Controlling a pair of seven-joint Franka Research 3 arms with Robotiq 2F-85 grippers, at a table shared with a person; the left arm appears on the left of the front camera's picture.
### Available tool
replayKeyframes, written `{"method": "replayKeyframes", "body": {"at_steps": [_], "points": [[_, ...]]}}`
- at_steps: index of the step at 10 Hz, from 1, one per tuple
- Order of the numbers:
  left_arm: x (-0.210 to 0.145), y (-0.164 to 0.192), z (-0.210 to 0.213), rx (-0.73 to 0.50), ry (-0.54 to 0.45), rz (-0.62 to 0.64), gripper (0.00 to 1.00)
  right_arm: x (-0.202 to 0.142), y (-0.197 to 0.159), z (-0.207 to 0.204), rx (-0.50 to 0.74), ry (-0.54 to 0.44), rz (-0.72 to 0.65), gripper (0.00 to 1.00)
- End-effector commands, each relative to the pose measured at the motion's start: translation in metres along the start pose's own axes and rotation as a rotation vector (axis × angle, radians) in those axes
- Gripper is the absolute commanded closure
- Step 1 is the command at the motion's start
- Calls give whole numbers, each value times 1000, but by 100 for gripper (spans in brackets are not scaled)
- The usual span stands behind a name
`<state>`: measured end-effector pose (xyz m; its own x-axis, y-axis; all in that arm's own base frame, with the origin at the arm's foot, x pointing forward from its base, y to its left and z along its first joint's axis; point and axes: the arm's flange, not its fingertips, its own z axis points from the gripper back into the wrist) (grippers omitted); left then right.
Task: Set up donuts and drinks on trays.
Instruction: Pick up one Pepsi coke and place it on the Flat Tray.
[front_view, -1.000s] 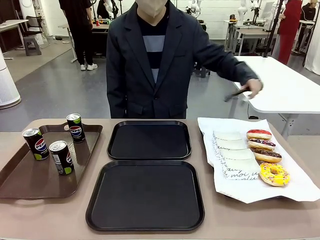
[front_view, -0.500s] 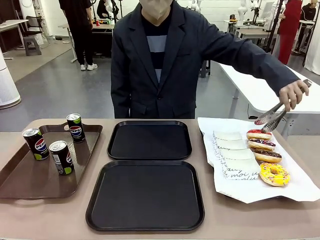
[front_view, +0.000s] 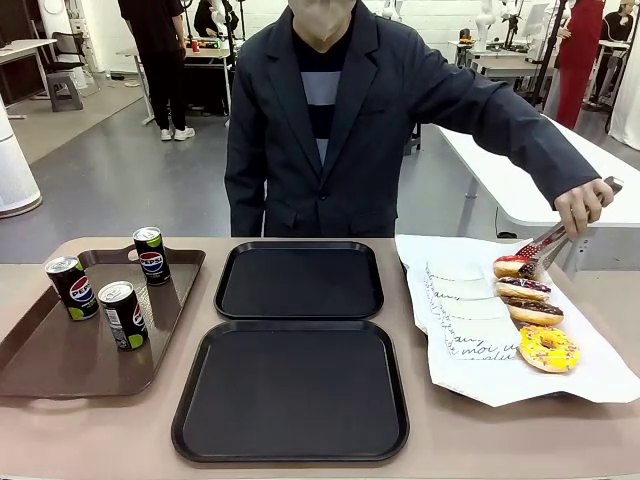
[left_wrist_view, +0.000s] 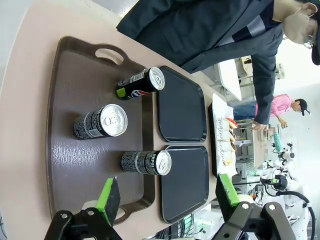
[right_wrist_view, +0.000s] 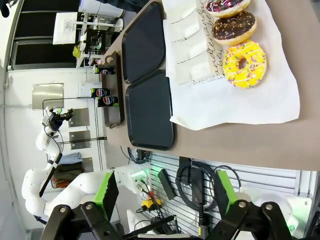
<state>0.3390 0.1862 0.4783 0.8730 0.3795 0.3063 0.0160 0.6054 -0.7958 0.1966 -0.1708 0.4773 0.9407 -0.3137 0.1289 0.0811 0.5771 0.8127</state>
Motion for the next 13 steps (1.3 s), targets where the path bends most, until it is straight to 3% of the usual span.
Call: {"method": "replayKeyframes", "body": {"at_steps": [1,3,5,7,9,11,13], "points": [[0,0,0,-17,-5,1,0,1,1,1,14,-1,19,0],[0,0,0,0,0,0,0,1,1,1,14,-1,19,0],[-2,-43,-13,87,79,-54,0,1,1,1,14,-1,19,0],[-13,-103,-32,263,216,-192,0,1,1,1,14,-1,19,0],[-23,-139,-61,514,397,-242,0,1,1,1,14,-1,19,0],[-36,-153,-106,721,525,-257,0,1,1,1,14,-1,19,0],[-47,-158,-144,806,567,-263,0,1,1,1,14,-1,19,0]]}}
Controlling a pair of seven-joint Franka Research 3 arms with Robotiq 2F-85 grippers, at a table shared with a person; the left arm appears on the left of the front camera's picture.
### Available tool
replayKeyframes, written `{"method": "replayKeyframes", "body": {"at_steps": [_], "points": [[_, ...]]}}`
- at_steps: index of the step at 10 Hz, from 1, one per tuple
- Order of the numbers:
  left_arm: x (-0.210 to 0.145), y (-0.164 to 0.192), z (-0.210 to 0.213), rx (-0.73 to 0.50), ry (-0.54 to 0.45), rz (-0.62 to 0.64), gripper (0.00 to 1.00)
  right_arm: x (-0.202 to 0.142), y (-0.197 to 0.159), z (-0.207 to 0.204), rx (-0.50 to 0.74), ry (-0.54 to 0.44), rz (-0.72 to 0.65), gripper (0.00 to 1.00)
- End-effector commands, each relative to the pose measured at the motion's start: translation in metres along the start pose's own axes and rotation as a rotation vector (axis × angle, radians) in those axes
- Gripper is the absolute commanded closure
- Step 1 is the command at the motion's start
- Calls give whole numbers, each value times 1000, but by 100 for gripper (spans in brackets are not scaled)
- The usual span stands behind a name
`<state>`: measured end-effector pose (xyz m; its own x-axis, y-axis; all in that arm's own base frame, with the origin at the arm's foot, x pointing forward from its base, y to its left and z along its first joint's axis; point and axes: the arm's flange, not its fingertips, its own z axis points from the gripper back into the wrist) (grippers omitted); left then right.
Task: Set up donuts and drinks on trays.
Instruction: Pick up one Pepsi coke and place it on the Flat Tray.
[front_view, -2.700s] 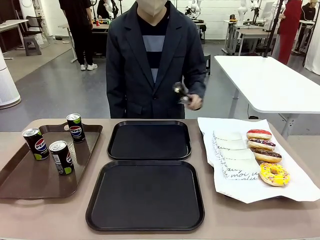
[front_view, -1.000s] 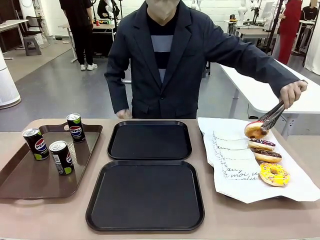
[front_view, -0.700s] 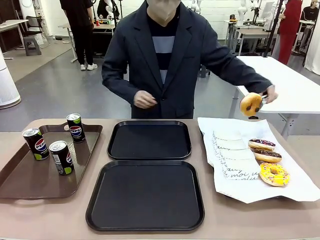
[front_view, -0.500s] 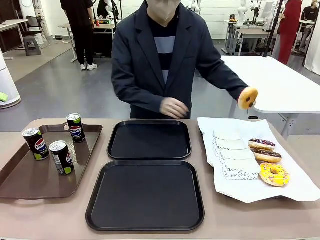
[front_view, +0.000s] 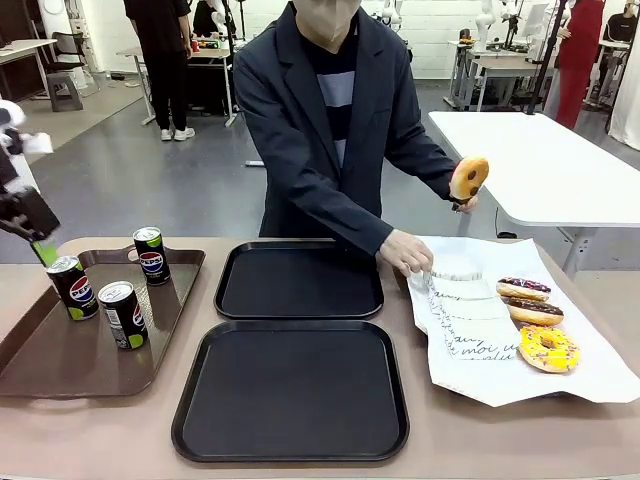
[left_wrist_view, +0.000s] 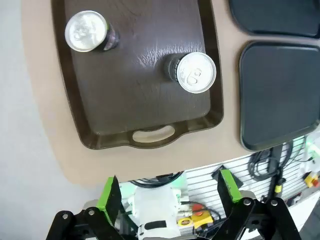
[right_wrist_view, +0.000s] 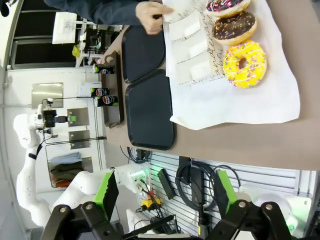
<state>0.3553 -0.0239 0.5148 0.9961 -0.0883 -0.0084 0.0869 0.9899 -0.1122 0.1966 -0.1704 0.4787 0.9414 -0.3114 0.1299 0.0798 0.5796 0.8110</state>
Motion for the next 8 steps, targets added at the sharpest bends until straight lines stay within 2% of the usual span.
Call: {"method": "replayKeyframes", "body": {"at_steps": [1,4,6,8], "points": [[16,-13,-11,30,19,7,0,1,0,0,16,-2,17,0],[40,-29,-40,20,-85,89,0,1,0,0,16,-2,17,0],[49,-35,-55,-4,-119,125,0,1,0,0,16,-2,17,0],[56,-47,-77,37,-175,148,0,1,0,0,16,-2,17,0]]}}
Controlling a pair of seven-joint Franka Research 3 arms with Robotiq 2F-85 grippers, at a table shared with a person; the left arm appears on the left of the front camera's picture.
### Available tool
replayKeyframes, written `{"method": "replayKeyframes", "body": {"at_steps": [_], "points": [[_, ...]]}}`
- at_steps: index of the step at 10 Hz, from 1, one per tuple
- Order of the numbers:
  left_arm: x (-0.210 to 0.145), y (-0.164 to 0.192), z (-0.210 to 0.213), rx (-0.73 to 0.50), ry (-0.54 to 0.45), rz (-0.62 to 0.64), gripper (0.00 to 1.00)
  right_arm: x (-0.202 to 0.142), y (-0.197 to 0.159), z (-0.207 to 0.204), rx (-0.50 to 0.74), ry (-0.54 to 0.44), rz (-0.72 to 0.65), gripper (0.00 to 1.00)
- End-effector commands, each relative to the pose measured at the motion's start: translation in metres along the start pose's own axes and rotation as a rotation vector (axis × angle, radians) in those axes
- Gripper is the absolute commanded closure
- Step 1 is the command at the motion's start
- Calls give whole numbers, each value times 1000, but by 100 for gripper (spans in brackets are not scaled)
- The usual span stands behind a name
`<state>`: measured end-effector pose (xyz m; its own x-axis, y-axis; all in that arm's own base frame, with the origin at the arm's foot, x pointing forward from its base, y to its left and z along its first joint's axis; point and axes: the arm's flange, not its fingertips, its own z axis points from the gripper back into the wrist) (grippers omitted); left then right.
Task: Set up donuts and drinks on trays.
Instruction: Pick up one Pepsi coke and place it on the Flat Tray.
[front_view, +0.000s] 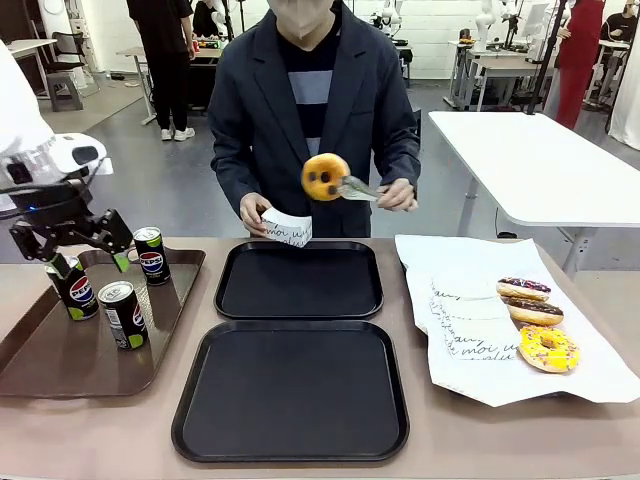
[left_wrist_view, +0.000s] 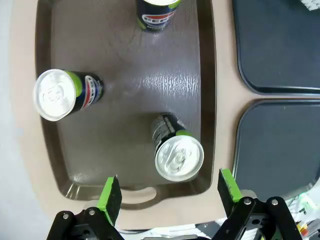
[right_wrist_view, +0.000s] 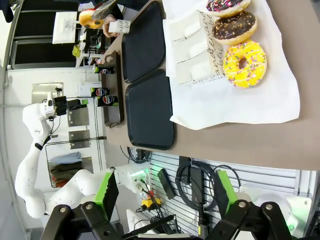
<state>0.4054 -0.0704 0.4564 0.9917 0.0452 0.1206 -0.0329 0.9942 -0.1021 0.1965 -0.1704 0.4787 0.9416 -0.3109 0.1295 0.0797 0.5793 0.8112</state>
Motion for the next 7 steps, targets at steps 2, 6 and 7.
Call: {"method": "replayKeyframes", "body": {"at_steps": [2,6,7], "points": [[0,0,0,0,0,0,0,1,0,0,16,-3,17,0],[0,0,0,0,0,0,0,1,0,0,16,-3,17,0],[0,0,0,0,0,0,0,1,0,0,16,-3,17,0]]}}
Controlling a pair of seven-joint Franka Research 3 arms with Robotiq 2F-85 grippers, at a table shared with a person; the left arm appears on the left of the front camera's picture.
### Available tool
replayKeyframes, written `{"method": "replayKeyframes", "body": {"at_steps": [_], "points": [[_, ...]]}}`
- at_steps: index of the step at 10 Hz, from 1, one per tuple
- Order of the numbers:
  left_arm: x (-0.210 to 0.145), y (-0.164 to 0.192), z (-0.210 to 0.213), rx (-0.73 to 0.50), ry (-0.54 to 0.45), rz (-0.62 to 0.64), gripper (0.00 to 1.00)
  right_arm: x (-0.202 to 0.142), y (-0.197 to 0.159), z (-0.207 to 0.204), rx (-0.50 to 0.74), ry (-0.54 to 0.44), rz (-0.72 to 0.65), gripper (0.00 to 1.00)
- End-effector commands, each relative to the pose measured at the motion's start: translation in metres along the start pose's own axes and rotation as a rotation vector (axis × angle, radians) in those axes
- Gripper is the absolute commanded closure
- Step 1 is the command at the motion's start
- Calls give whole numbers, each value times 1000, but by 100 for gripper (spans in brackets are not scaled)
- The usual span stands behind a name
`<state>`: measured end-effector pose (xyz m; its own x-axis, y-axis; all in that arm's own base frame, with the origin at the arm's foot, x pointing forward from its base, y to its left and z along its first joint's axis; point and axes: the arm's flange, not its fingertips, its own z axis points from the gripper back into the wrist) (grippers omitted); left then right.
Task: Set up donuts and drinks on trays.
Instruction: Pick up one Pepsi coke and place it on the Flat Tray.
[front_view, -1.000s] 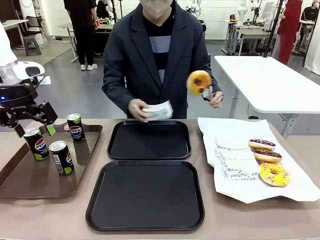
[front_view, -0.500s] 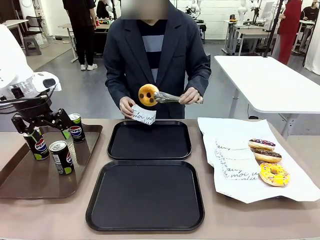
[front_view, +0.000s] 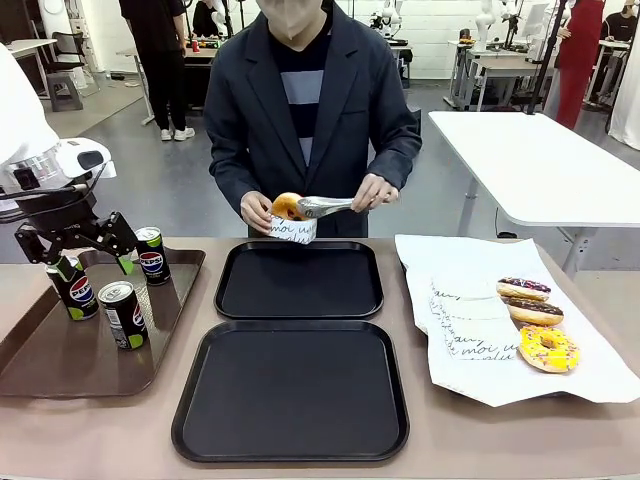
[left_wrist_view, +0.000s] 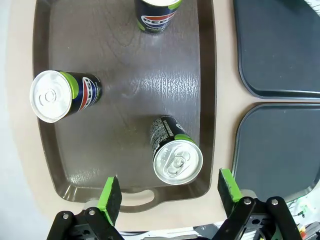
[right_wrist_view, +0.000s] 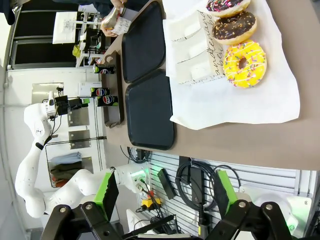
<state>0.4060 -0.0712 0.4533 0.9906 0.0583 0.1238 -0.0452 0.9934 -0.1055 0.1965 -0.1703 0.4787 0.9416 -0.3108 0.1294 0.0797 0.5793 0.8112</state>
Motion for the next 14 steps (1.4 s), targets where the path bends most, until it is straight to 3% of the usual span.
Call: {"method": "replayKeyframes", "body": {"at_steps": [1,8,14], "points": [[0,0,0,0,-1,0,0,1,0,0,16,-3,17,0],[-1,-39,-57,142,-49,-20,0,1,0,0,16,-3,17,0],[-9,-31,-81,177,5,-16,0,1,0,0,16,-3,17,0]]}}
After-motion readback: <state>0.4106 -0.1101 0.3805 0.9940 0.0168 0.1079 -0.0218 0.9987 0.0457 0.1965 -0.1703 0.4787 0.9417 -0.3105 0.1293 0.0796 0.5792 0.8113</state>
